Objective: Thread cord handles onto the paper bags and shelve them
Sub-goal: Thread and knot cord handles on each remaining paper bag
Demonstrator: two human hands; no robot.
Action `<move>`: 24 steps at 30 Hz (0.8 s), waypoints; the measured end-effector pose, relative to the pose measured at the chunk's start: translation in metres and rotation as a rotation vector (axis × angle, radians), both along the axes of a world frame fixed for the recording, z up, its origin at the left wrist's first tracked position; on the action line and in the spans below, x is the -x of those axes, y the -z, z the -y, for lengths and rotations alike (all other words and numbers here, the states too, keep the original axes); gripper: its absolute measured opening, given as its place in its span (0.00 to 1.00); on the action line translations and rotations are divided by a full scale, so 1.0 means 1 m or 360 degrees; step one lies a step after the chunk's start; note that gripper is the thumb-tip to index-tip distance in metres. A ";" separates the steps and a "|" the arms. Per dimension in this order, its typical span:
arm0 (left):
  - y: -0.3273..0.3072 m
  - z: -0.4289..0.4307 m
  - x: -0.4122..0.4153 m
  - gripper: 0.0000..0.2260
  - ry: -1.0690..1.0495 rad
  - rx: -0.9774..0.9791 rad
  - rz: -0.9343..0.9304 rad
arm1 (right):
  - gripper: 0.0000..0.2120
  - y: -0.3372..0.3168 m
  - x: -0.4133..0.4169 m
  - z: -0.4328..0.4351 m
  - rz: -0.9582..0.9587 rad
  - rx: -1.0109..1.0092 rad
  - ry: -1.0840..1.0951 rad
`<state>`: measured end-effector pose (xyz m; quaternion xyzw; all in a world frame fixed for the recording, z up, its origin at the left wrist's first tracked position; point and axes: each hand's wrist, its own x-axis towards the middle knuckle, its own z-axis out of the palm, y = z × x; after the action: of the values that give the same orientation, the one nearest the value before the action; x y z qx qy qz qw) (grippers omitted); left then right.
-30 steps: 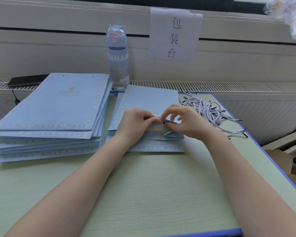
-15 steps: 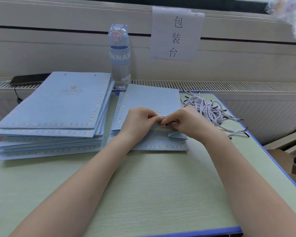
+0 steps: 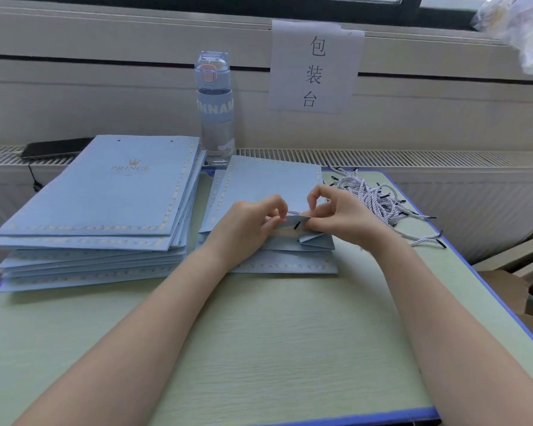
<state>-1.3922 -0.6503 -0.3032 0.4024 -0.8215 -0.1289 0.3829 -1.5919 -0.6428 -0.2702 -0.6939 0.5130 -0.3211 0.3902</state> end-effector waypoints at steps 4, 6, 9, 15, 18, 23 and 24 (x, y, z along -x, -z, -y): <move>0.004 0.003 0.003 0.04 -0.0204 0.0609 0.0118 | 0.11 -0.002 -0.004 -0.002 0.0134 0.0023 0.0037; 0.006 0.005 0.002 0.05 -0.0293 0.0783 0.0143 | 0.11 -0.003 -0.011 -0.003 0.0192 0.0157 0.0099; 0.002 0.006 0.001 0.09 -0.0423 0.0819 0.0093 | 0.11 -0.006 -0.019 -0.006 0.0213 0.0306 0.0153; 0.002 0.011 -0.002 0.10 -0.0411 0.0868 0.0102 | 0.11 -0.006 -0.022 -0.008 0.0206 0.0317 0.0139; 0.003 0.012 -0.003 0.08 -0.0416 0.0909 0.0082 | 0.11 -0.008 -0.024 -0.009 0.0229 0.0304 0.0126; 0.006 0.014 -0.001 0.10 -0.0296 0.0755 -0.0067 | 0.06 -0.005 -0.025 -0.005 0.0220 0.0333 0.0209; 0.006 0.014 -0.001 0.09 -0.0263 0.0712 -0.0109 | 0.05 -0.004 -0.026 -0.005 0.0192 0.0368 0.0223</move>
<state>-1.3908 -0.6645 -0.3094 0.3688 -0.7804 0.0745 0.4994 -1.5664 -0.6374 -0.2661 -0.6761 0.4955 -0.4456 0.3144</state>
